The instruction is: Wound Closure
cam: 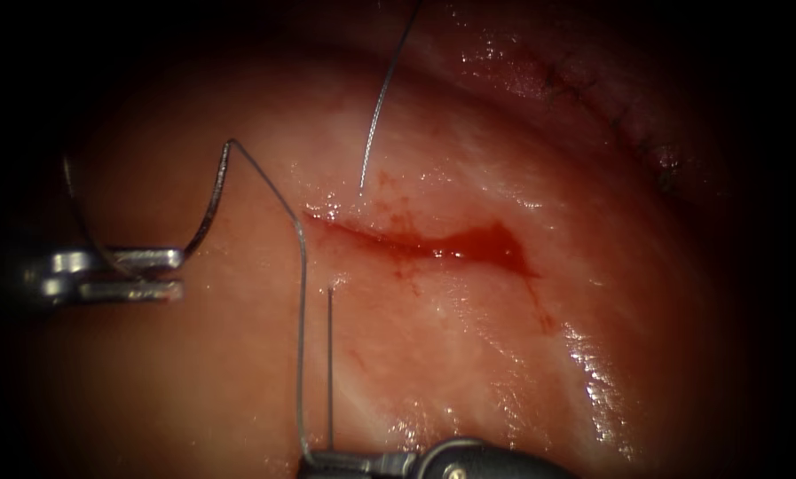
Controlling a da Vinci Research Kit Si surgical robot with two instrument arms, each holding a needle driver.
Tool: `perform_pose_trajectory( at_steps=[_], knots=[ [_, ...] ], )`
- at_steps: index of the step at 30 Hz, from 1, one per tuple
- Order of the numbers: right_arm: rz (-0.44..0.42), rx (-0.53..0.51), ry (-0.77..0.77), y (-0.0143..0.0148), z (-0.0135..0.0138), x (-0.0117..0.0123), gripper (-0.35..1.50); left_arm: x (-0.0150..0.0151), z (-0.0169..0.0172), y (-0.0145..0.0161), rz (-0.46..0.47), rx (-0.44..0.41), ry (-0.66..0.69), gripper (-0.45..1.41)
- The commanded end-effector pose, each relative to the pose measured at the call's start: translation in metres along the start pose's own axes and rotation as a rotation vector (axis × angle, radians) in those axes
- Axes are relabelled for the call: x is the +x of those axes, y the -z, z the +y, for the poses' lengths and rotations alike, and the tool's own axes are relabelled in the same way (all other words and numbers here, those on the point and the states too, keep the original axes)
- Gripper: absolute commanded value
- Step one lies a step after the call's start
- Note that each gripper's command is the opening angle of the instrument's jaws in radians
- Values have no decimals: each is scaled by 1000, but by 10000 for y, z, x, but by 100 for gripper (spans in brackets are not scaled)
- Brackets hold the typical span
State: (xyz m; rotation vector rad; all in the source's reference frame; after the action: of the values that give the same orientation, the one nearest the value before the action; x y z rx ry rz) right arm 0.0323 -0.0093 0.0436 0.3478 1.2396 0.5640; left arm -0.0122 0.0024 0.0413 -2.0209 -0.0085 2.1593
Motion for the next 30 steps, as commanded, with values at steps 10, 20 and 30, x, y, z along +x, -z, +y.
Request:
perform_pose_trajectory(
  at_steps=[10,20,30],
  knots=[
    [9,-81,68,10,48,-25,138,11,-61,75,-51,160,-9,-45],
    [-1,-151,59,-13,111,-38,125,11,-68,89,-65,190,-13,-45],
    [5,-154,74,-50,133,-62,116,10,-66,86,-59,188,-14,-45]
  ],
)
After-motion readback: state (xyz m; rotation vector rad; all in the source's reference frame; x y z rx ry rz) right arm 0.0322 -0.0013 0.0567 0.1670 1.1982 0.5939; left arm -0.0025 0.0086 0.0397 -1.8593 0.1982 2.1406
